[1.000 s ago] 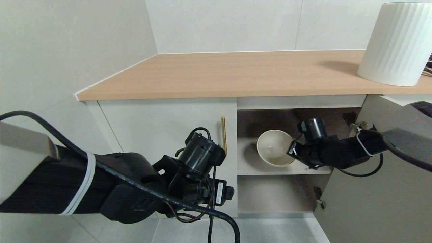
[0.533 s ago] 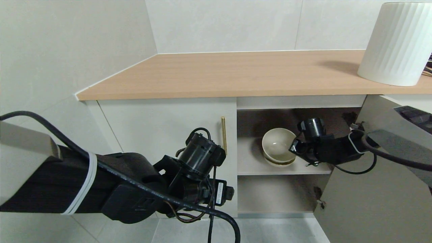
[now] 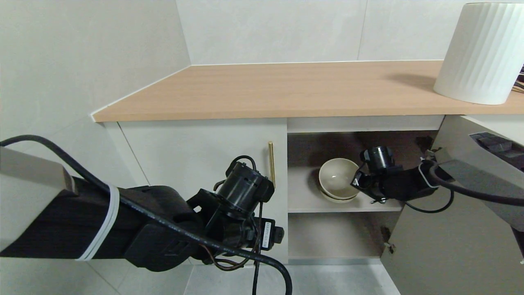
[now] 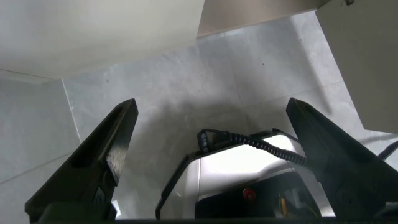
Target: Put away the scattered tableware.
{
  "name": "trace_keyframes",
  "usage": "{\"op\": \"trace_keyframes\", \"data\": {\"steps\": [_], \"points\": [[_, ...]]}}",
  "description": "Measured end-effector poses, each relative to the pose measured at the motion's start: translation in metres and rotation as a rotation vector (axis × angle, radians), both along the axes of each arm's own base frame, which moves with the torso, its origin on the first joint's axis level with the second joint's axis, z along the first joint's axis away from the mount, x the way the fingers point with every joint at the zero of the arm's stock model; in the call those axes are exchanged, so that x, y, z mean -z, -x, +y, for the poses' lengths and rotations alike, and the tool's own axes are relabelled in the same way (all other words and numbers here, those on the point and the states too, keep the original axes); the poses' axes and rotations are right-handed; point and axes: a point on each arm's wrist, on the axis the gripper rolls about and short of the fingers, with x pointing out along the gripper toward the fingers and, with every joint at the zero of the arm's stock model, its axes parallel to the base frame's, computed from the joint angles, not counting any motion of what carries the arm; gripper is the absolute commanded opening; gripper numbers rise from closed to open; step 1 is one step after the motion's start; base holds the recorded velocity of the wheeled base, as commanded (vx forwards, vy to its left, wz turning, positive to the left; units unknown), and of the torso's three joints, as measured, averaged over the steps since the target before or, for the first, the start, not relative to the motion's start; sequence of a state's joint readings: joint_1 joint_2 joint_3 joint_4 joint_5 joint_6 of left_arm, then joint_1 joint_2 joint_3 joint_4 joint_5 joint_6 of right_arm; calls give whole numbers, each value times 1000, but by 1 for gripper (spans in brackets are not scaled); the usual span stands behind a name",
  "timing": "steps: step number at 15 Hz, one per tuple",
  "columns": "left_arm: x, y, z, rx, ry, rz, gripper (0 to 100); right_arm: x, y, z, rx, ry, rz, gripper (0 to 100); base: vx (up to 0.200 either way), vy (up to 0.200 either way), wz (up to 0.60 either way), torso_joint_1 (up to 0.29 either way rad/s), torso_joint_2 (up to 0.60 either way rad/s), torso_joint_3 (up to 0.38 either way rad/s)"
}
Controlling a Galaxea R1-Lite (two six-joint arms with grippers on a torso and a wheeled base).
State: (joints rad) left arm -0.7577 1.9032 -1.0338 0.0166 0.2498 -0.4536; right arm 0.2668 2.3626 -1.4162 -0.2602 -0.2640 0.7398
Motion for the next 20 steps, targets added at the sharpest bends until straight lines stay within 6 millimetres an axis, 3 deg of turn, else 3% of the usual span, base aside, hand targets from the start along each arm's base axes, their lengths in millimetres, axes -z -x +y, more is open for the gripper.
{"op": "trace_keyframes", "data": {"steps": [8, 9, 17, 20], "points": [[1, -1, -1, 0, -1, 1, 100, 2, 0, 1, -5, 2, 5, 0, 0, 0, 0, 0, 0, 0], [1, -1, -1, 0, -1, 1, 100, 2, 0, 1, -6, 4, 7, 100, 0, 0, 0, 0, 0, 0], [0, -1, 0, -3, 1, -1, 100, 3, 2, 2, -14, 4, 21, 100, 0, 0, 0, 0, 0, 0], [-10, -3, 8, -27, 22, -24, 100, -6, 15, 5, -35, 16, 89, 100, 0, 0, 0, 0, 0, 0]]}}
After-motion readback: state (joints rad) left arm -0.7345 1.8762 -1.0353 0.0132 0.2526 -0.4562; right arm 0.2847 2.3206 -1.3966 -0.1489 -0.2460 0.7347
